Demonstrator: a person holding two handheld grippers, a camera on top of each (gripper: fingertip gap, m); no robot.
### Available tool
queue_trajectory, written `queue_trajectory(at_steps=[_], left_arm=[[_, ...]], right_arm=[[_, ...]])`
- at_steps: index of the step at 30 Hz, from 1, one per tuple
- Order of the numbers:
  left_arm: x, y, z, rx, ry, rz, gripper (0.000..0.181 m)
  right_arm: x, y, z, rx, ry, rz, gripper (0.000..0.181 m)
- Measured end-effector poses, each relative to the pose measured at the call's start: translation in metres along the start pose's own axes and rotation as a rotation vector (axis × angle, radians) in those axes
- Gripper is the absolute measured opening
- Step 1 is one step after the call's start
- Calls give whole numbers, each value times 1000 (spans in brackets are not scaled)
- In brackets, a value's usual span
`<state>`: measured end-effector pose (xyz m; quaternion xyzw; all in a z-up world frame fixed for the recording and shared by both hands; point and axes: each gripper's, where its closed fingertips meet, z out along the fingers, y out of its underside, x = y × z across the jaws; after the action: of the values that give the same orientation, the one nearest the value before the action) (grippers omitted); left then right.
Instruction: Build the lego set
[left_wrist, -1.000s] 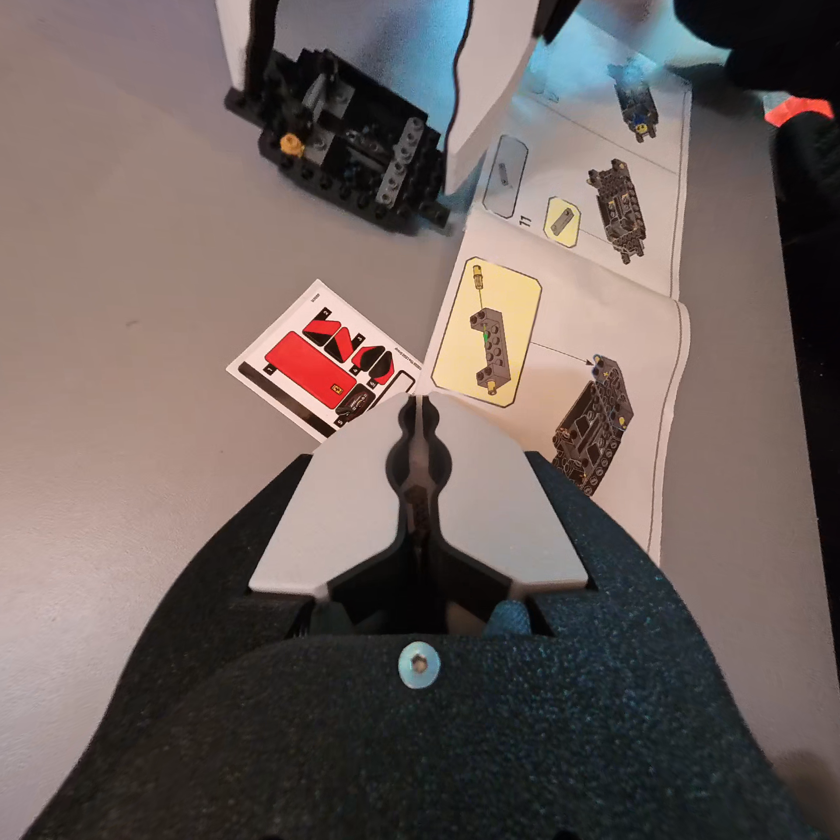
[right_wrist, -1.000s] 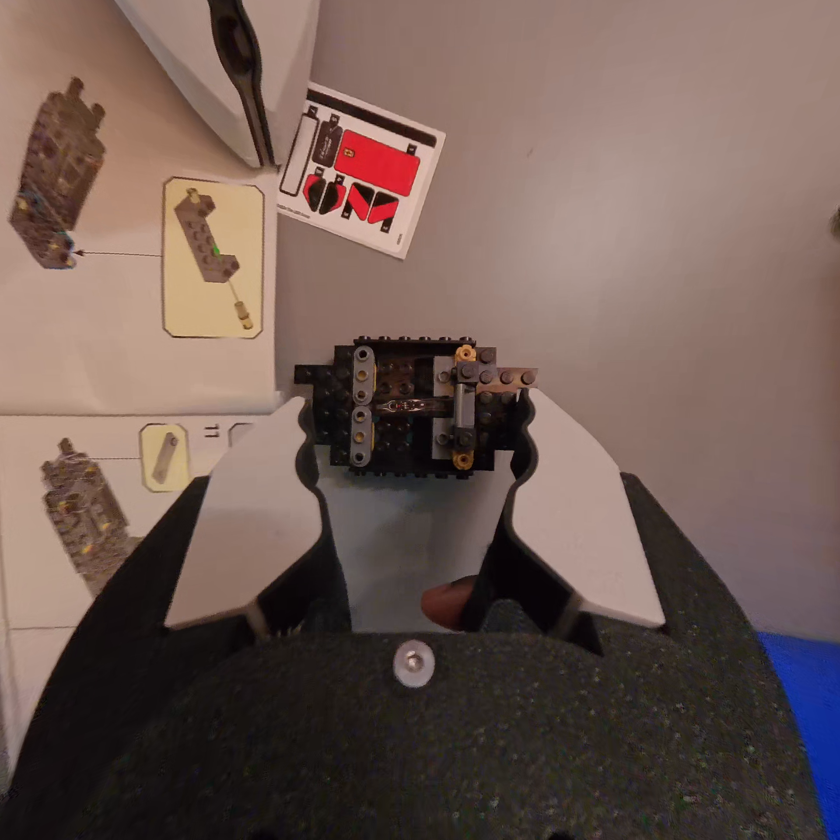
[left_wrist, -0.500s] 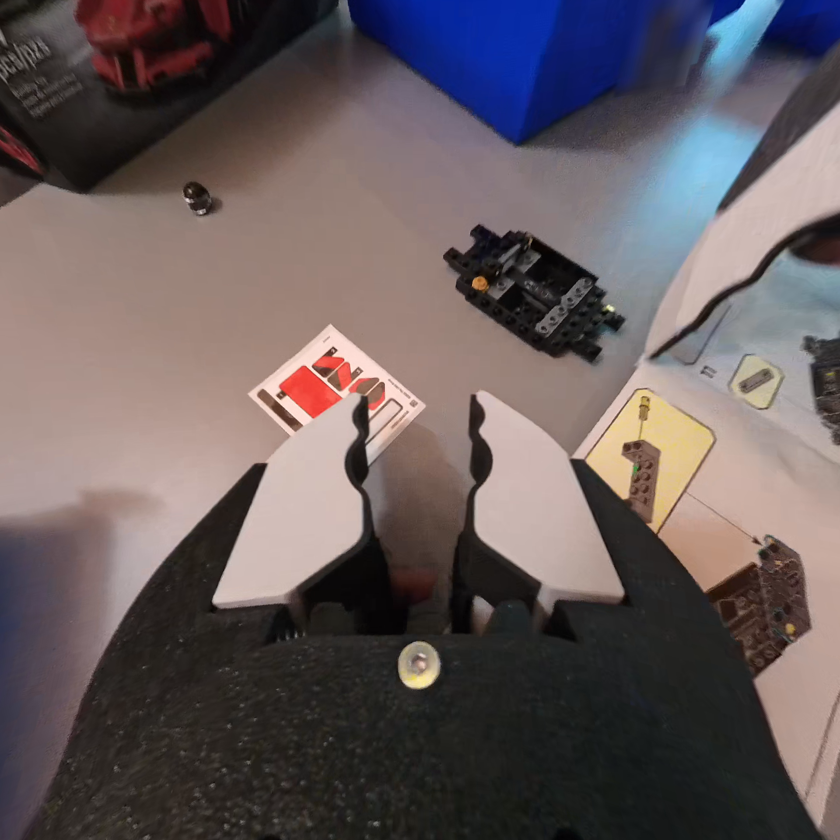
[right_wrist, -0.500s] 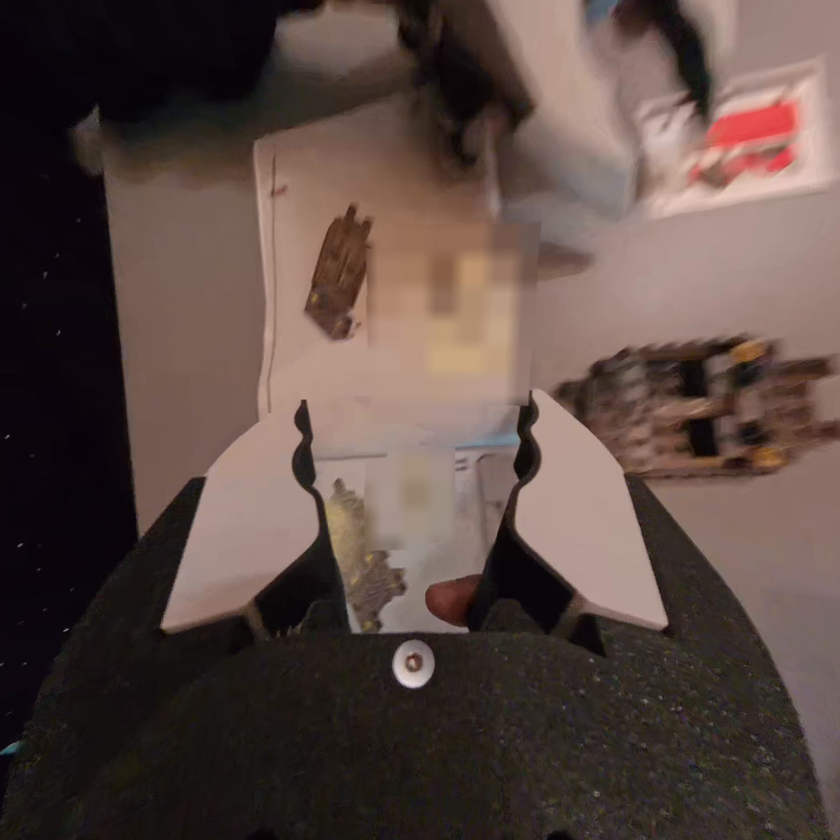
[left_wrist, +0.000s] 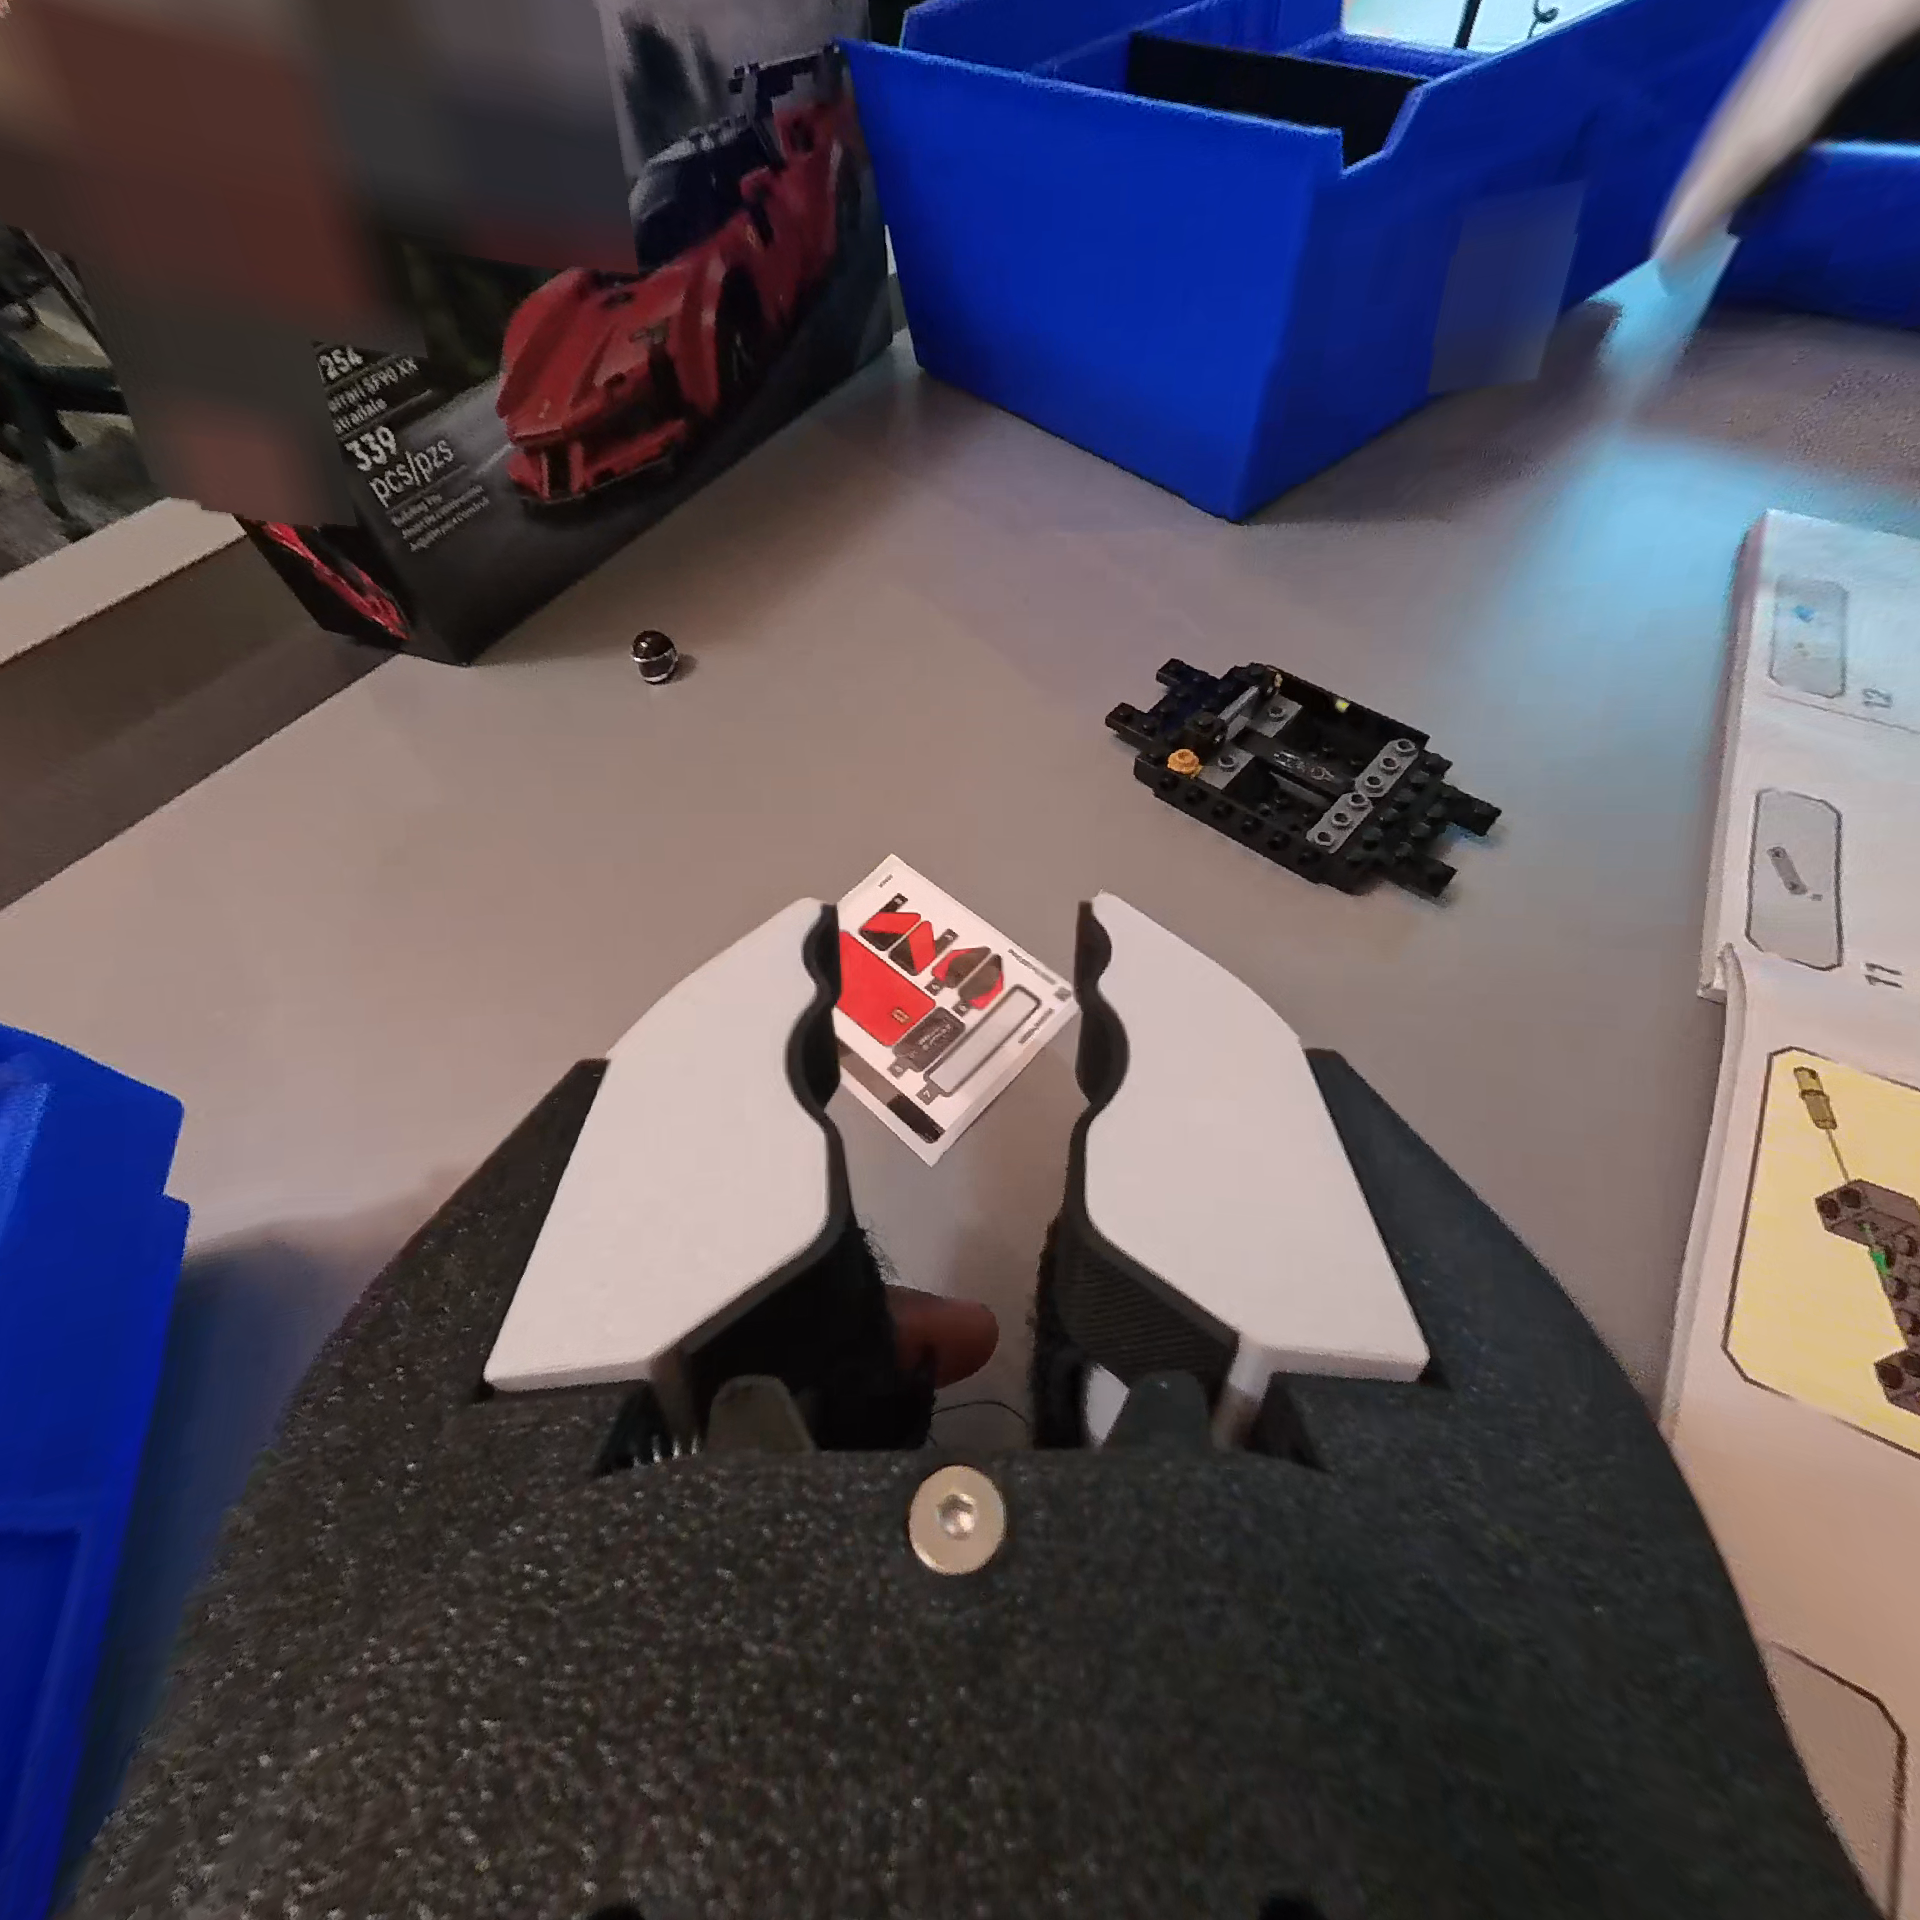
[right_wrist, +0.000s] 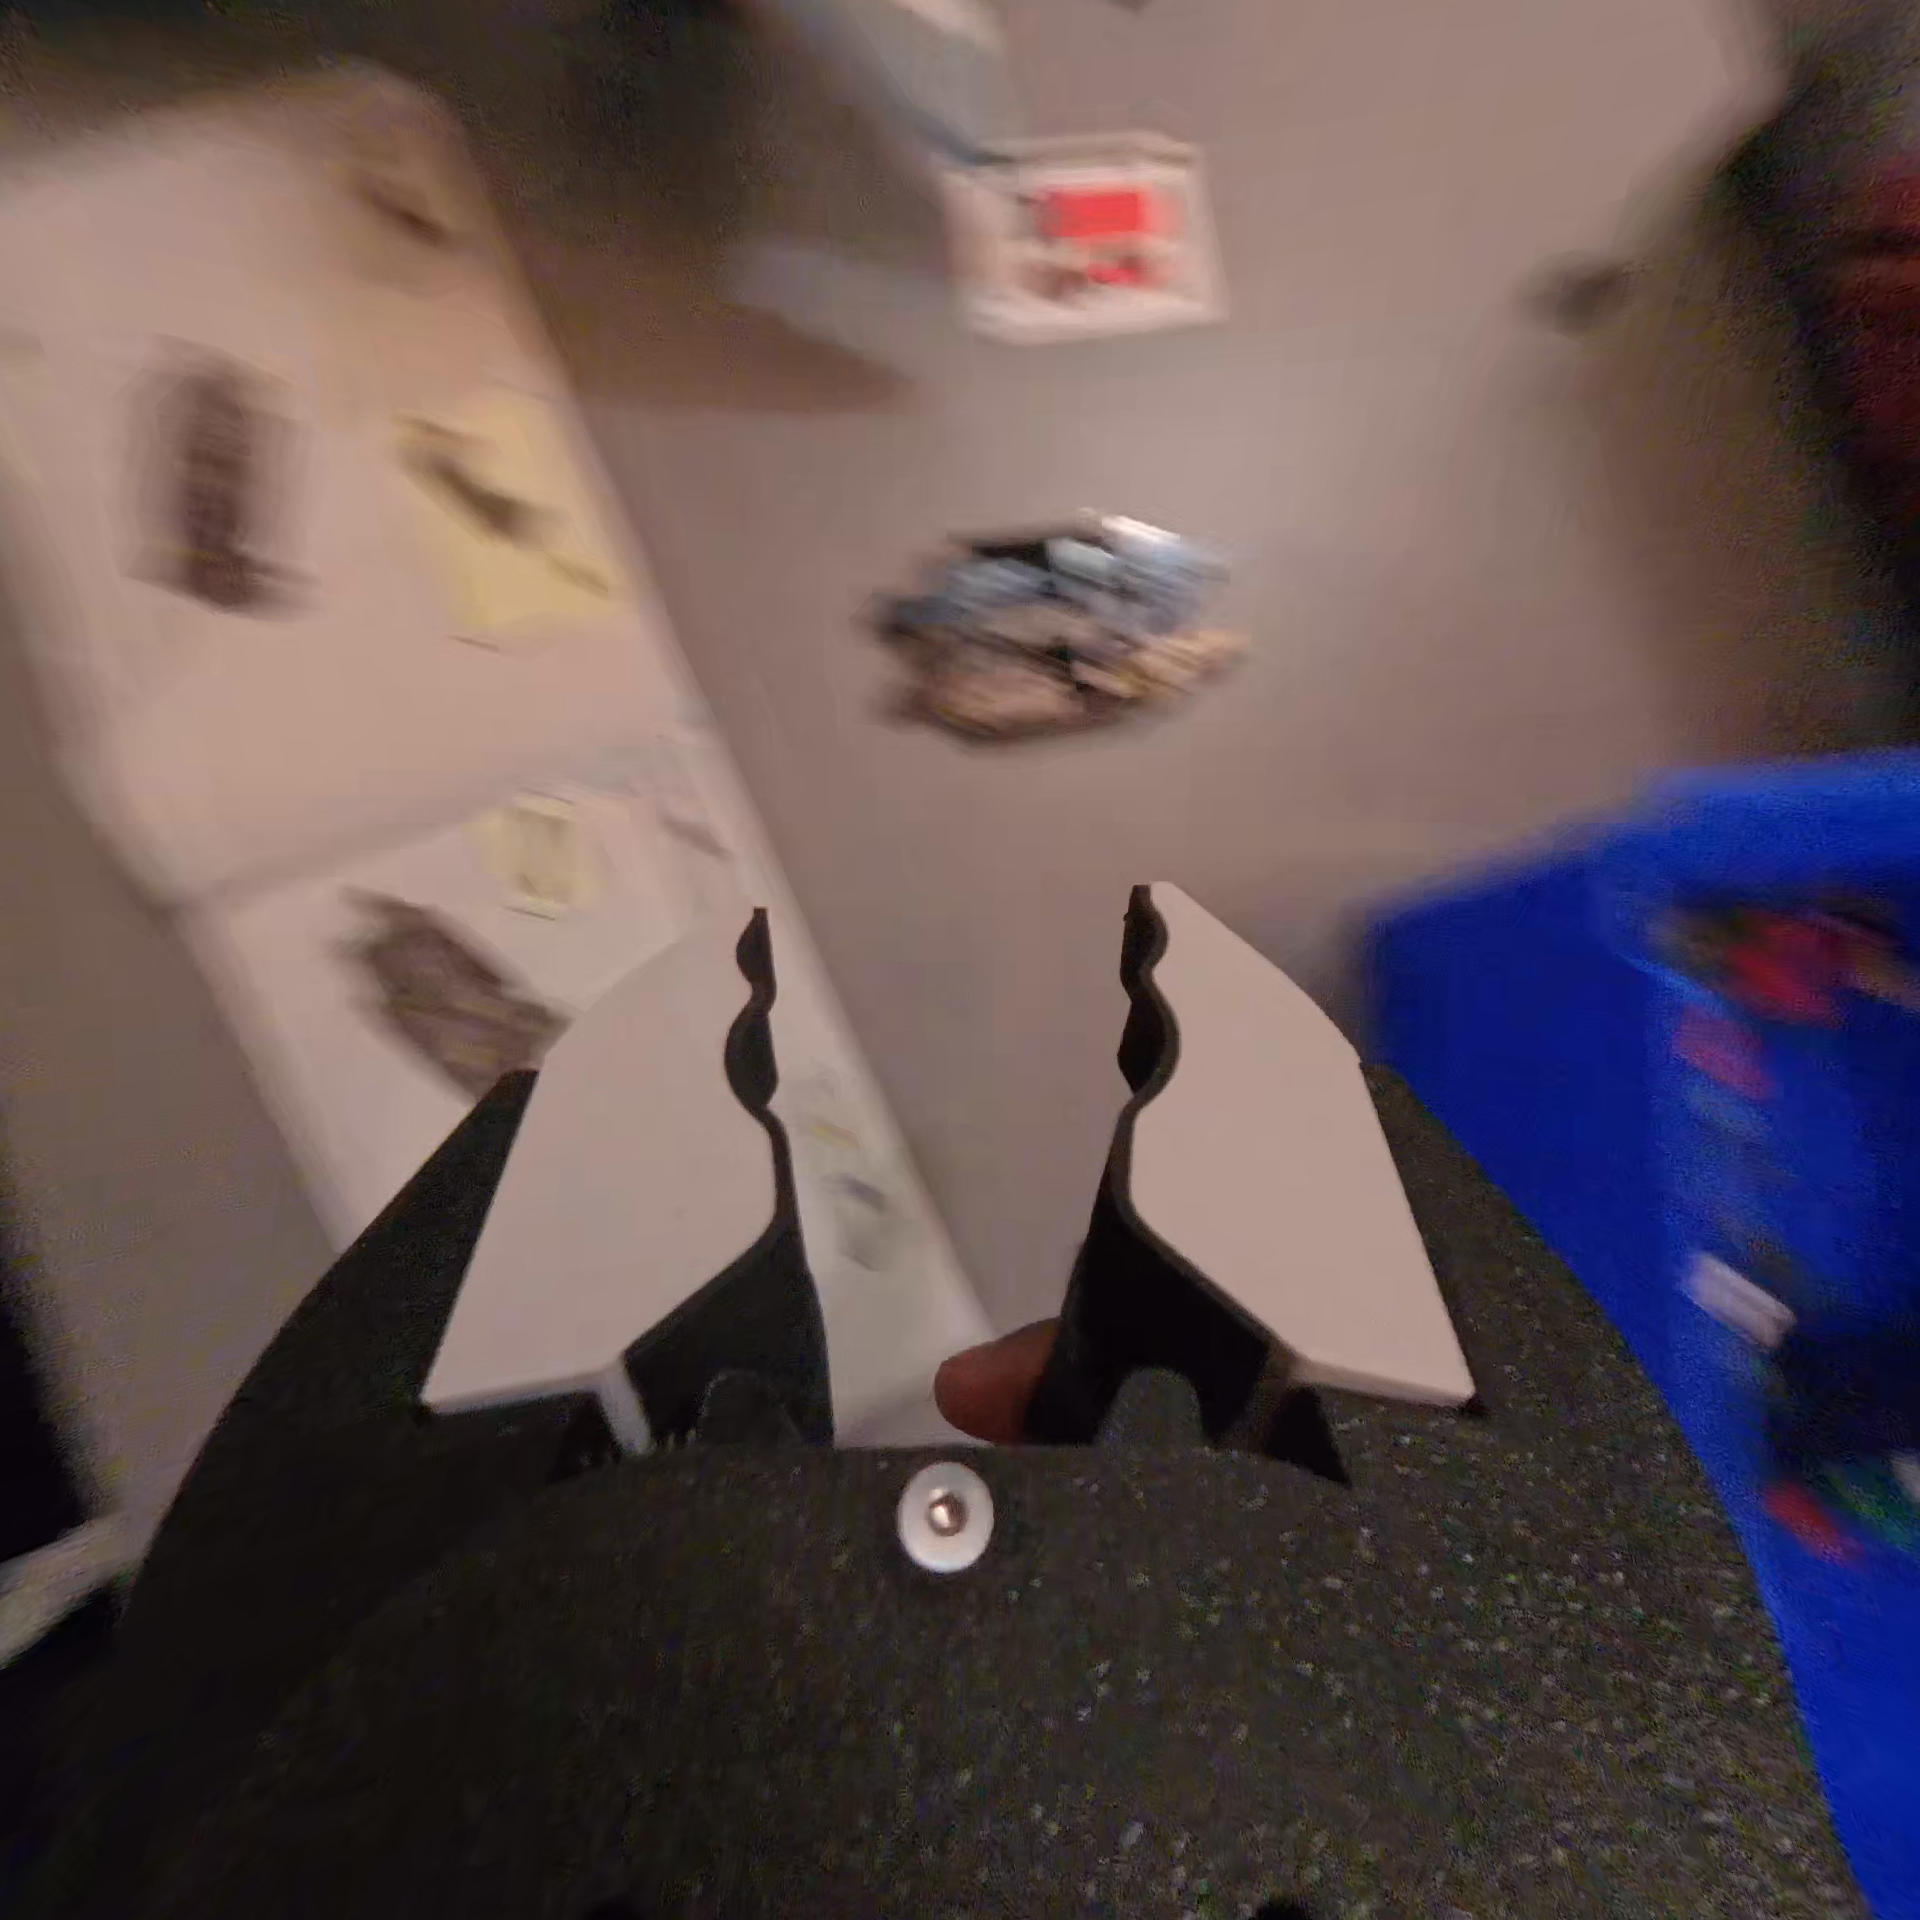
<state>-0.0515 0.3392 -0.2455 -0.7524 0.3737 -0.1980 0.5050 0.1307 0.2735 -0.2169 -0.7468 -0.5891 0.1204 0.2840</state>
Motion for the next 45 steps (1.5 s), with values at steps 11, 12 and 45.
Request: queue_trajectory(at_steps=[11, 12, 45], left_arm=[[3, -1, 0, 12, -8, 59, 38], [3, -1, 0, 12, -5, 61, 37], [17, 7, 5, -43, 84, 100, 34]], right_arm=[[113, 73, -4, -353, 291, -269, 20], [106, 73, -4, -374, 282, -331, 18], [27, 8, -67, 299, 61, -106, 27]])
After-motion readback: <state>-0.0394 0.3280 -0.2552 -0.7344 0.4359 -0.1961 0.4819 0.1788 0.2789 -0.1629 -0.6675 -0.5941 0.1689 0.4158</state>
